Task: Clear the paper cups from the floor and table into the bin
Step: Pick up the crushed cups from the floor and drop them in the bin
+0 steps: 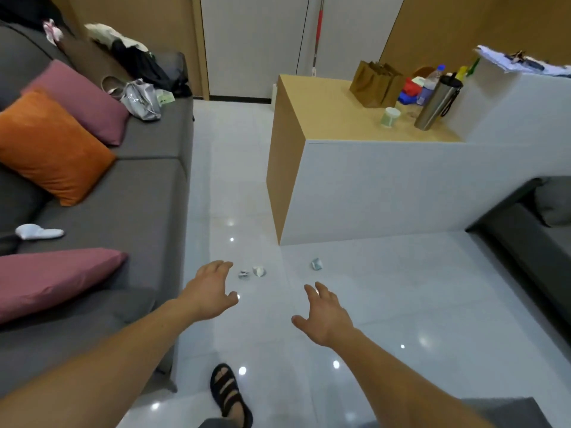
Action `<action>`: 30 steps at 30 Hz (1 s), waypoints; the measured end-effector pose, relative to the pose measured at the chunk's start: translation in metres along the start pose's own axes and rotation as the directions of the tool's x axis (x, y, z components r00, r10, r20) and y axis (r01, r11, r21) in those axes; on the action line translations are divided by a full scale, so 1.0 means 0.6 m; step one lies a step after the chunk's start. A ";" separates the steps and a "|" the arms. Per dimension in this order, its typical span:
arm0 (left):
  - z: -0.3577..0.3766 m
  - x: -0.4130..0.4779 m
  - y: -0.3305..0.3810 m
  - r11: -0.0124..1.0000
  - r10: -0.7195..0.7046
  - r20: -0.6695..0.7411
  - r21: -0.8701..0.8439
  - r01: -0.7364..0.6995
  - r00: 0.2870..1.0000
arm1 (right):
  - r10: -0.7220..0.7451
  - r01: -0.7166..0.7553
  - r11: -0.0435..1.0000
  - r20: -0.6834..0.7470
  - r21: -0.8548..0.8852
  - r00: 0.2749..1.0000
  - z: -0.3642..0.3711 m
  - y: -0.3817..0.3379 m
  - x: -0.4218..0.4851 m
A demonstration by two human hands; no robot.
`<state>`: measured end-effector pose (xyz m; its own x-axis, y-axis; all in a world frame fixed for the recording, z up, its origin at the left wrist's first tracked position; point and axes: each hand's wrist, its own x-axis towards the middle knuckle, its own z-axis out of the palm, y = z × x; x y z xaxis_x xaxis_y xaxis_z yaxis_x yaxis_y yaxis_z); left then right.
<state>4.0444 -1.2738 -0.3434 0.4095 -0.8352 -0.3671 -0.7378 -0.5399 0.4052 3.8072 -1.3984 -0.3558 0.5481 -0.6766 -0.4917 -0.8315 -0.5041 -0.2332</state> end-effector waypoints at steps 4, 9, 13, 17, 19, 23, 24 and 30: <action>-0.032 0.129 -0.006 1.000 -0.019 0.054 -0.021 0.020 0.998 | 0.021 -0.019 0.999 0.052 -0.039 0.998 -0.054 -0.005 0.122; -0.077 0.249 -0.021 0.993 -0.096 0.065 -0.056 0.100 0.993 | -0.030 0.039 0.996 0.095 -0.086 0.995 -0.116 -0.028 0.275; -0.085 0.341 -0.047 0.966 -0.234 0.076 -0.094 0.241 0.969 | -0.125 0.146 0.983 0.179 -0.113 0.976 -0.136 -0.045 0.420; -0.067 0.429 -0.063 0.898 -0.397 0.093 -0.164 0.408 0.913 | -0.223 0.290 0.939 0.317 -0.183 0.922 -0.137 -0.048 0.581; -0.051 0.471 -0.065 0.843 -0.485 0.111 -0.205 0.498 0.867 | -0.268 0.366 0.906 0.378 -0.215 0.886 -0.136 -0.044 0.658; 0.003 0.550 -0.082 0.756 -0.575 0.169 -0.264 0.599 0.800 | -0.288 0.437 0.864 0.466 -0.251 0.837 -0.107 -0.028 0.792; 0.025 0.570 -0.092 0.736 -0.588 0.180 -0.286 0.614 0.789 | -0.284 0.446 0.856 0.484 -0.262 0.828 -0.089 -0.024 0.826; 0.248 0.705 -0.189 0.673 -0.622 0.259 -0.306 0.674 0.739 | -0.287 0.494 0.827 0.556 -0.267 0.780 0.125 0.000 1.033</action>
<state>4.2215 -1.5504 -0.6691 0.6224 -0.2539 -0.7404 -0.0559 -0.9579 0.2815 4.1403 -1.7772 -0.7232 0.6163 -0.0852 -0.7829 -0.3929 -0.8948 -0.2119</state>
